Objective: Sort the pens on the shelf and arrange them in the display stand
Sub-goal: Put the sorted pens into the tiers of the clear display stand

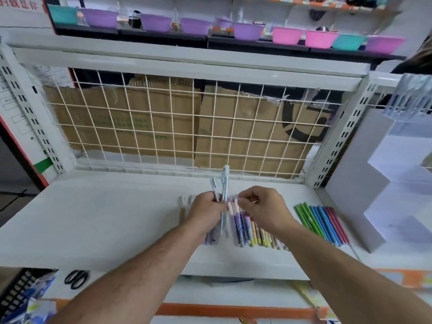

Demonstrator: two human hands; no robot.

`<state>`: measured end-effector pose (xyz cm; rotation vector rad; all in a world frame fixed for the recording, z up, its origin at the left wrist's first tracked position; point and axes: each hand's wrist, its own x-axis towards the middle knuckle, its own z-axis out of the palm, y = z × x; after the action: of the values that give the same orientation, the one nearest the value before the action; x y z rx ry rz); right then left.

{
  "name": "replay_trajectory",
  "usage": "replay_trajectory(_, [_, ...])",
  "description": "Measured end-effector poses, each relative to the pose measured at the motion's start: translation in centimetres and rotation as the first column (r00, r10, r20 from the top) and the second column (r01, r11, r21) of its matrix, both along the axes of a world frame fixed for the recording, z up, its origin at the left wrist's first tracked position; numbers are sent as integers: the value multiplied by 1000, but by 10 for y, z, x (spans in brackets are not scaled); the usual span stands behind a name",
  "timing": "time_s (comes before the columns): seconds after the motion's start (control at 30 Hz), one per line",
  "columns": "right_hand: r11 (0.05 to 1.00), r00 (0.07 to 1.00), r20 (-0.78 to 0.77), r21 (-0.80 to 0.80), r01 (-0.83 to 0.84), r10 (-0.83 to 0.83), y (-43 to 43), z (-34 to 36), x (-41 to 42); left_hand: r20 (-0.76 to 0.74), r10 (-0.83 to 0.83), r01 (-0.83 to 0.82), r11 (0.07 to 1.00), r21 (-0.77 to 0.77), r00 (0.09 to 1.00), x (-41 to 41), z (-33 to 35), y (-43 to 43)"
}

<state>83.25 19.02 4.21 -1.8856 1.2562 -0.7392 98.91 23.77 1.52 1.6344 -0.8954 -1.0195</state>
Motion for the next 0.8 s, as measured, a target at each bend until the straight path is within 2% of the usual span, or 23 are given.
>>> replay_trajectory(0.1, [999, 998, 48, 26, 48, -49, 9, 12, -19, -42, -124, 121, 991, -63, 991, -32, 10, 2])
replay_trajectory(0.23, [988, 984, 99, 56, 141, -146, 13, 23, -52, 81, -249, 255, 963, -83, 965, -72, 19, -1])
replay_trajectory(0.3, [983, 979, 95, 40, 178, -182, 12, 27, -74, 74, -302, 308, 945, -105, 950, -95, 24, -4])
replay_trajectory(0.53, [969, 957, 157, 84, 233, -244, -1, 38, -169, 159, -395, 414, 904, -109, 905, -185, 40, -23])
replay_trajectory(0.8, [981, 965, 177, 14, 194, -194, -24, 64, -286, 49, -473, 473, 859, -198, 880, -303, 61, -44])
